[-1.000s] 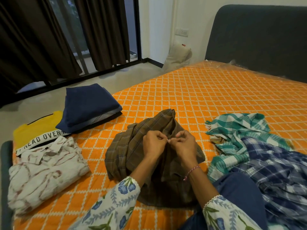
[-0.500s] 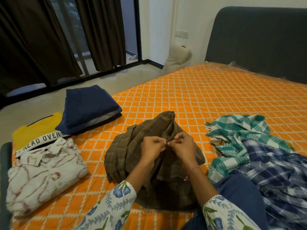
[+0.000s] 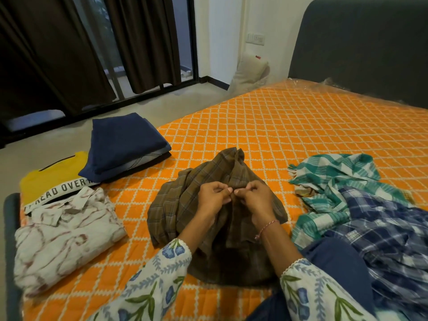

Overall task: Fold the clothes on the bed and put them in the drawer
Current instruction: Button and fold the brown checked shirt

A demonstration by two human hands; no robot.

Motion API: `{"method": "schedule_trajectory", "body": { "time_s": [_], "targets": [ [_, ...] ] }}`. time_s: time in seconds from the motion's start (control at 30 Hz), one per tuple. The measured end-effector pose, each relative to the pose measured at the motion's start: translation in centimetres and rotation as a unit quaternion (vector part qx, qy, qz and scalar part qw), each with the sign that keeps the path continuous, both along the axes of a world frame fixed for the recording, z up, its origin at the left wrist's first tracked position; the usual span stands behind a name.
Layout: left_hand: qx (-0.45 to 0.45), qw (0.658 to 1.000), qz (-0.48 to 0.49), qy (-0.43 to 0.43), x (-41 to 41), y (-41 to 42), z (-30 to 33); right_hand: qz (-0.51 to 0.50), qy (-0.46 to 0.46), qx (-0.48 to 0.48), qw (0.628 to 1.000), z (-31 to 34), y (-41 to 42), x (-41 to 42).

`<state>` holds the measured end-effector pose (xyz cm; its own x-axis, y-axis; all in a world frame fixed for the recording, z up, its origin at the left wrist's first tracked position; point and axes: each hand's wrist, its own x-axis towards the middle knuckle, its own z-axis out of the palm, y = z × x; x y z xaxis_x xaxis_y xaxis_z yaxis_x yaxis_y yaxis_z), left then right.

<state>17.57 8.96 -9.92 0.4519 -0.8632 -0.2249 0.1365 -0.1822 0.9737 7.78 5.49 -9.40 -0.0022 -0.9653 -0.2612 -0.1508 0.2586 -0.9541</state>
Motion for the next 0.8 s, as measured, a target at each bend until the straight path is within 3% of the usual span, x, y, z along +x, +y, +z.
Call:
{"method": "schedule_trajectory", "body": {
  "time_s": [0.1,0.17,0.3,0.43,0.5,0.57,0.6,0.63,0.67,0.73,0.77,0.8],
  "targets": [
    [-0.002,0.997,-0.059,0.042,1.2,-0.2,-0.2,0.025,-0.158,0.134,0.978,0.1,-0.7,-0.6],
    [-0.012,0.996,-0.083,0.007,1.8,-0.3,-0.7,0.048,-0.173,0.16,0.971,-0.1,-0.9,-0.7],
    [-0.016,0.979,-0.115,-0.165,2.2,-1.0,-1.4,0.077,-0.073,0.097,0.99,-0.3,-1.3,-0.2],
    [0.02,0.948,-0.221,-0.229,2.2,-1.6,-1.1,0.007,0.151,-0.112,0.982,1.0,-2.0,0.2],
    [0.098,0.899,-0.381,-0.193,2.5,-1.1,-0.5,-0.001,0.154,-0.181,0.971,1.5,-3.2,0.5],
    [0.202,0.81,-0.538,-0.118,3.1,-0.4,0.3,0.089,0.147,-0.159,0.972,1.0,-5.2,1.3],
    [0.223,0.787,-0.567,-0.092,3.7,-0.2,0.8,0.152,0.152,-0.133,0.967,0.5,-6.0,1.8],
    [0.213,0.797,-0.559,-0.087,4.3,-0.3,1.3,0.216,0.17,-0.113,0.955,-0.3,-6.6,2.5],
    [0.18,0.839,-0.506,-0.089,4.9,-0.5,1.4,0.28,0.204,-0.102,0.933,-1.3,-6.8,3.0],
    [0.078,0.945,-0.285,-0.141,6.5,-1.0,1.1,0.378,0.269,-0.111,0.879,-3.4,-6.6,4.0],
    [0.022,0.963,-0.155,-0.218,7.4,-1.7,0.6,0.41,0.284,-0.118,0.858,-4.6,-6.2,4.5],
    [0.0,0.944,-0.072,-0.323,8.2,-2.3,-0.1,0.434,0.292,-0.113,0.845,-5.5,-5.4,4.7]
  ]
}}
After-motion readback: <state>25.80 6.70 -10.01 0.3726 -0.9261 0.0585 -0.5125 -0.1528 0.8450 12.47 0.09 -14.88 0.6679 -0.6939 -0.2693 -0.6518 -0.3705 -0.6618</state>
